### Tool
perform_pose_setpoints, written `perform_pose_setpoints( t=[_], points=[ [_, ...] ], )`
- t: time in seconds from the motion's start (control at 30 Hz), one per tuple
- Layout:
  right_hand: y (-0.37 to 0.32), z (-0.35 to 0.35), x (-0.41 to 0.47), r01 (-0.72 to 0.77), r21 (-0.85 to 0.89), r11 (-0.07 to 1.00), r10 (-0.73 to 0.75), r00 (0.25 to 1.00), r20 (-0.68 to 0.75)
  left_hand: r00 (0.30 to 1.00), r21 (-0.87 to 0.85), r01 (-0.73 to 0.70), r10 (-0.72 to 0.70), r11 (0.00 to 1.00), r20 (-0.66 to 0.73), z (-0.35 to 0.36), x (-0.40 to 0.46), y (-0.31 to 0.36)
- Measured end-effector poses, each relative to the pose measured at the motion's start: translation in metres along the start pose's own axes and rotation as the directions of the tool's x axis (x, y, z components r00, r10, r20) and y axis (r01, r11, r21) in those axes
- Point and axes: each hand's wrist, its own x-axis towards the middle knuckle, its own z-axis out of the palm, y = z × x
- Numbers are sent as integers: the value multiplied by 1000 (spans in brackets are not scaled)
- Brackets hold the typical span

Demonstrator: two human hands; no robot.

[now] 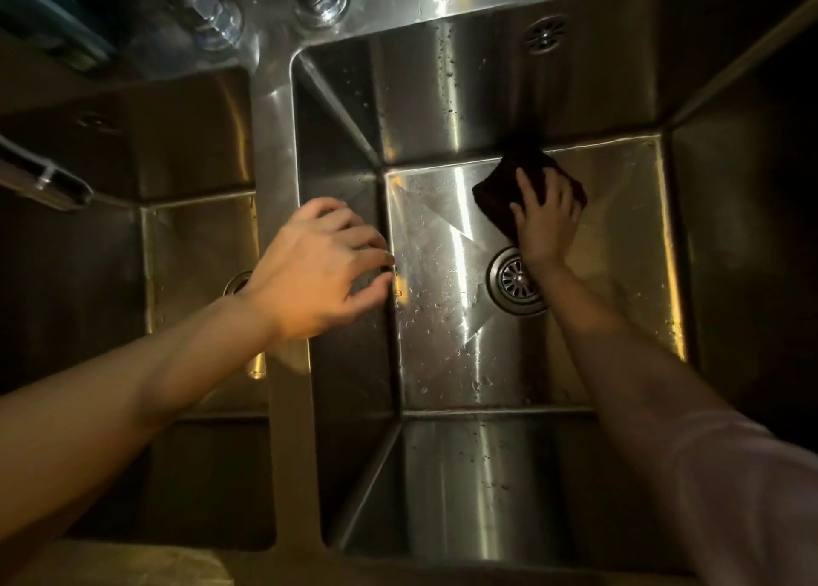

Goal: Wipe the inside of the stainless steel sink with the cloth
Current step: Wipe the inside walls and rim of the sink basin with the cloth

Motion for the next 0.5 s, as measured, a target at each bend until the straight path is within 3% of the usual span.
perform_pose_setpoints(
  t=[0.13,0.33,0.5],
  points=[
    [-13,11,-46,-132,-5,991,132,991,-10,1000,4,3,-3,1000,-5,2,1,0],
    [23,-7,21,56,-46,997,-55,998,26,999,11,-18,18,1000,-48,5,0,-2],
    [2,8,-34,-188,-3,982,188,982,-30,999,8,-12,13,1000,-41,3,-2,-1]
  ],
)
